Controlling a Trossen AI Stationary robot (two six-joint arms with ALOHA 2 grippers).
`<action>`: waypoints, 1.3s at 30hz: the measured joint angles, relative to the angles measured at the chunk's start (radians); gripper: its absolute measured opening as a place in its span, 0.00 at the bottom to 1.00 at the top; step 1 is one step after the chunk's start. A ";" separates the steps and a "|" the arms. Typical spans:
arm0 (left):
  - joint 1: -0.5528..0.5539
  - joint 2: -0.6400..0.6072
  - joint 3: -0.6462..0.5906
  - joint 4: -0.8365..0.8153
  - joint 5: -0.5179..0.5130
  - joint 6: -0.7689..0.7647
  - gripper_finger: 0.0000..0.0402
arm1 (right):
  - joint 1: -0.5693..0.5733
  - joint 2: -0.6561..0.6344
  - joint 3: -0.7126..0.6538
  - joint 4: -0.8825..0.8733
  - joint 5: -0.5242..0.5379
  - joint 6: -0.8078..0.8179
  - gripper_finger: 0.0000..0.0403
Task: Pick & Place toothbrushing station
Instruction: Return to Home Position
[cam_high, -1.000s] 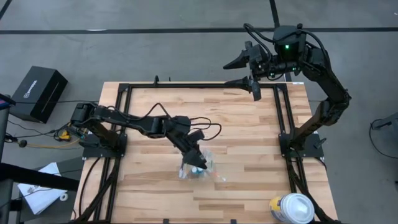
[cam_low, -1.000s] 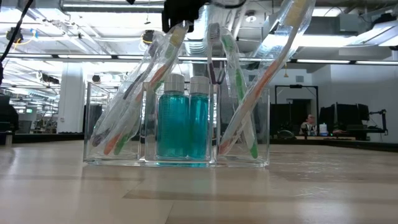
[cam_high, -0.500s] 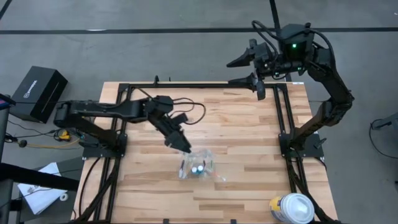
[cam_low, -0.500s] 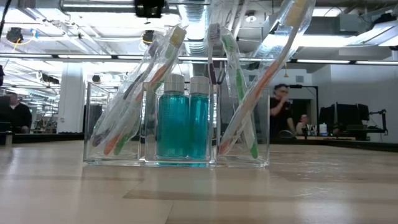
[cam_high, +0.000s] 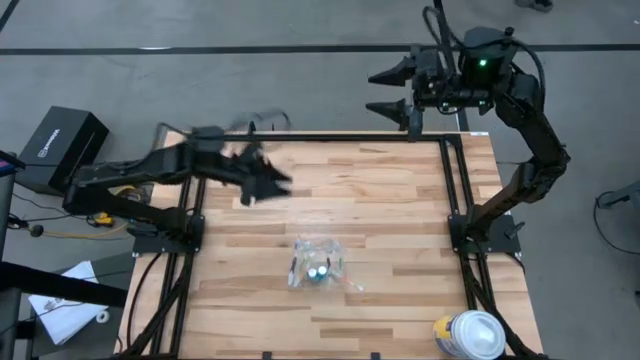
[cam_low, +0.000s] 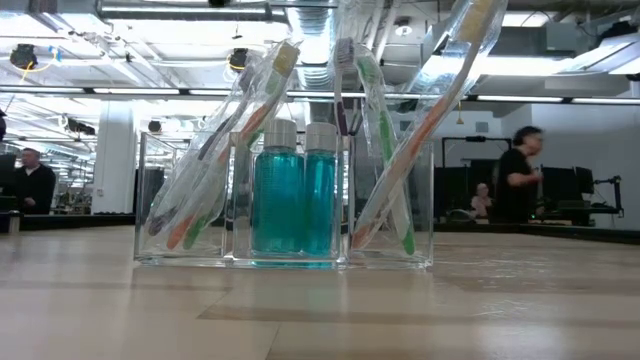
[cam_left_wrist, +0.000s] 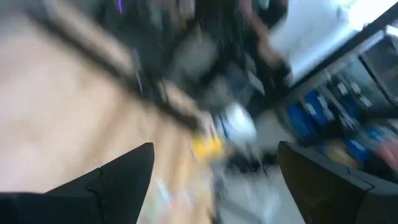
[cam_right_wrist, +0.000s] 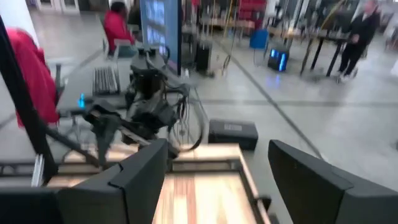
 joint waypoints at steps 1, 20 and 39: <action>0.006 -0.019 0.000 0.035 -0.056 0.040 0.83 | 0.000 0.000 0.000 0.027 -0.001 0.008 0.67; 0.017 -0.468 0.001 0.185 -0.377 0.542 0.23 | 0.173 -0.166 0.001 0.152 0.180 0.099 0.40; 0.017 -0.626 0.001 0.210 -0.373 0.547 0.00 | 0.265 -0.108 0.001 0.154 0.249 0.178 0.19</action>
